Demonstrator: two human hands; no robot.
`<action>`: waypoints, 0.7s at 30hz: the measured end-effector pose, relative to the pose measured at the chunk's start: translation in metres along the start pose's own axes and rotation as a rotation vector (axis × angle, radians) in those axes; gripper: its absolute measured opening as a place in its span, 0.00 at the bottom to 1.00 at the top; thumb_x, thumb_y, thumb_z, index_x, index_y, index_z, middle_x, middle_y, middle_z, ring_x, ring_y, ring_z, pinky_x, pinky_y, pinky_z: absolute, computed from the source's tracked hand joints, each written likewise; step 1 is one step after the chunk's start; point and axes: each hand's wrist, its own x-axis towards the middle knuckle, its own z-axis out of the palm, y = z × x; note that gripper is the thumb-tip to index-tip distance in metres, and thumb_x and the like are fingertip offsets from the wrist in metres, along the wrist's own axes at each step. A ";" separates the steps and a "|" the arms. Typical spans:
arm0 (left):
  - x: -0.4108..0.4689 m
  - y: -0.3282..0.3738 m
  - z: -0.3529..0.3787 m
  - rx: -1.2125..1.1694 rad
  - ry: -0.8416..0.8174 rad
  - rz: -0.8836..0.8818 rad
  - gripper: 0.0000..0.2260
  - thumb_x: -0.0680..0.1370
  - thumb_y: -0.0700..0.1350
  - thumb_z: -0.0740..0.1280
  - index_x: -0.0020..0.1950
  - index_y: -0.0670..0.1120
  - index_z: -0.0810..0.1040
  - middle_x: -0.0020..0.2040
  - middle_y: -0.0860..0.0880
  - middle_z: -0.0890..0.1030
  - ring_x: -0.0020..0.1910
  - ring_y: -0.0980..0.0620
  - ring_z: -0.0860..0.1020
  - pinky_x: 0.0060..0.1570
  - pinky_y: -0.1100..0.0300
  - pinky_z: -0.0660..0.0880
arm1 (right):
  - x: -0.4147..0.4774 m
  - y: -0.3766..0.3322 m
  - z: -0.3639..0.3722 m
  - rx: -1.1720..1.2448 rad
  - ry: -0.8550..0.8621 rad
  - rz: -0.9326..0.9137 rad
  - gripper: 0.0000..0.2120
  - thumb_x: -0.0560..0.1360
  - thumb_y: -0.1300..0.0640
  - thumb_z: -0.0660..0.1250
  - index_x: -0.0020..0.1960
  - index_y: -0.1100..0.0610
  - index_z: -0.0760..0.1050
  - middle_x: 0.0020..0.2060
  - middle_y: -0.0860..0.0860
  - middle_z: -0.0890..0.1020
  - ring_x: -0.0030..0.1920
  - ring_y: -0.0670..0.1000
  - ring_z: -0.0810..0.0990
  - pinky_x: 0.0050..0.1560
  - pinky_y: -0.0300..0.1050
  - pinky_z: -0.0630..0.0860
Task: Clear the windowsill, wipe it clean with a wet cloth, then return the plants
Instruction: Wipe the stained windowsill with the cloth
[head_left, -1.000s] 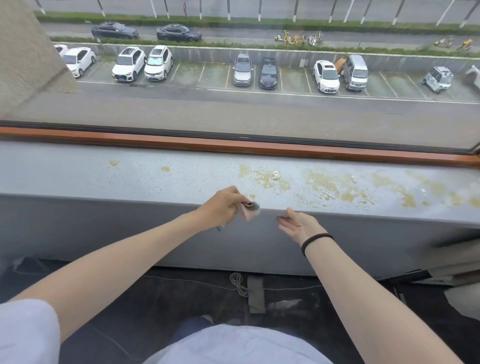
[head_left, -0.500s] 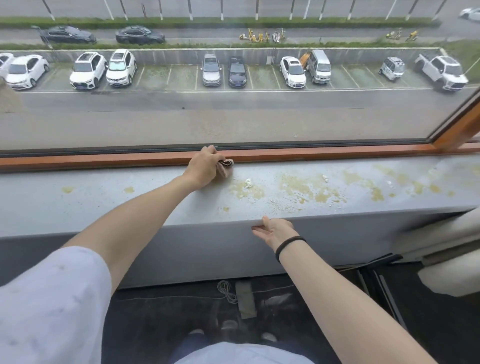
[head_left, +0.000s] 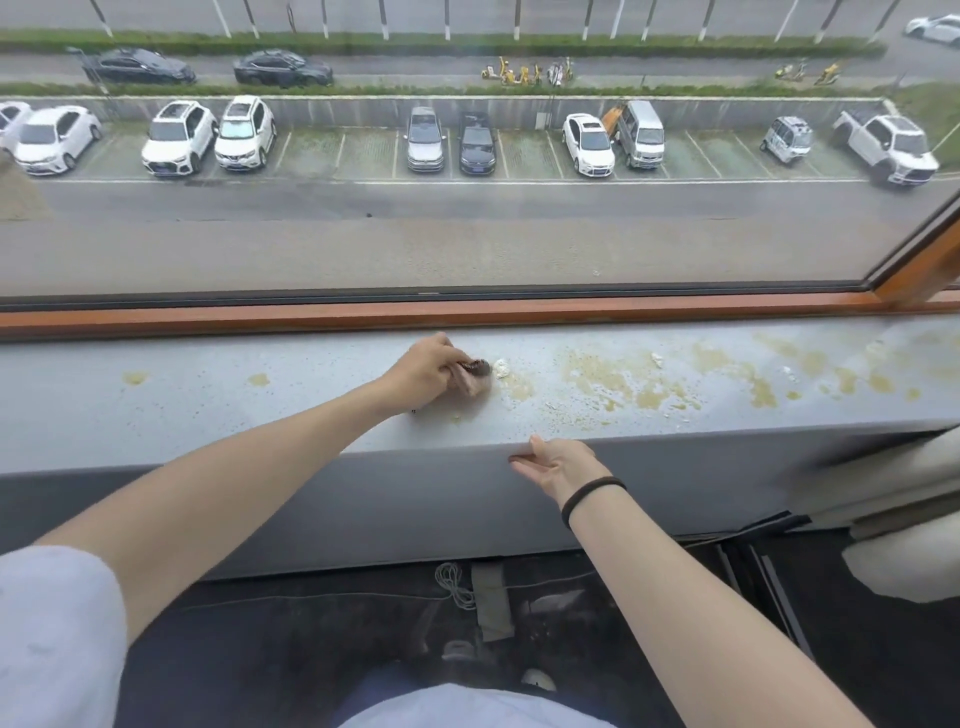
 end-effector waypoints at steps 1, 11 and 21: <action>-0.001 -0.001 -0.008 -0.068 0.070 -0.026 0.12 0.77 0.31 0.61 0.56 0.38 0.81 0.46 0.47 0.72 0.44 0.50 0.73 0.39 0.70 0.67 | 0.001 0.000 0.001 0.002 0.002 -0.003 0.14 0.77 0.72 0.61 0.62 0.74 0.68 0.56 0.69 0.76 0.54 0.64 0.79 0.52 0.56 0.78; -0.032 0.005 0.028 0.169 -0.002 -0.050 0.19 0.78 0.34 0.56 0.66 0.46 0.76 0.53 0.43 0.71 0.53 0.43 0.72 0.48 0.57 0.70 | 0.010 0.006 -0.004 0.012 -0.057 -0.036 0.18 0.77 0.72 0.60 0.66 0.74 0.64 0.59 0.71 0.74 0.53 0.66 0.78 0.52 0.56 0.77; -0.044 -0.023 0.008 0.142 0.120 -0.147 0.18 0.78 0.33 0.57 0.63 0.44 0.78 0.48 0.45 0.68 0.51 0.43 0.74 0.51 0.59 0.70 | 0.013 0.012 -0.005 0.015 -0.037 -0.028 0.18 0.77 0.72 0.60 0.66 0.73 0.64 0.55 0.69 0.76 0.57 0.64 0.78 0.49 0.56 0.77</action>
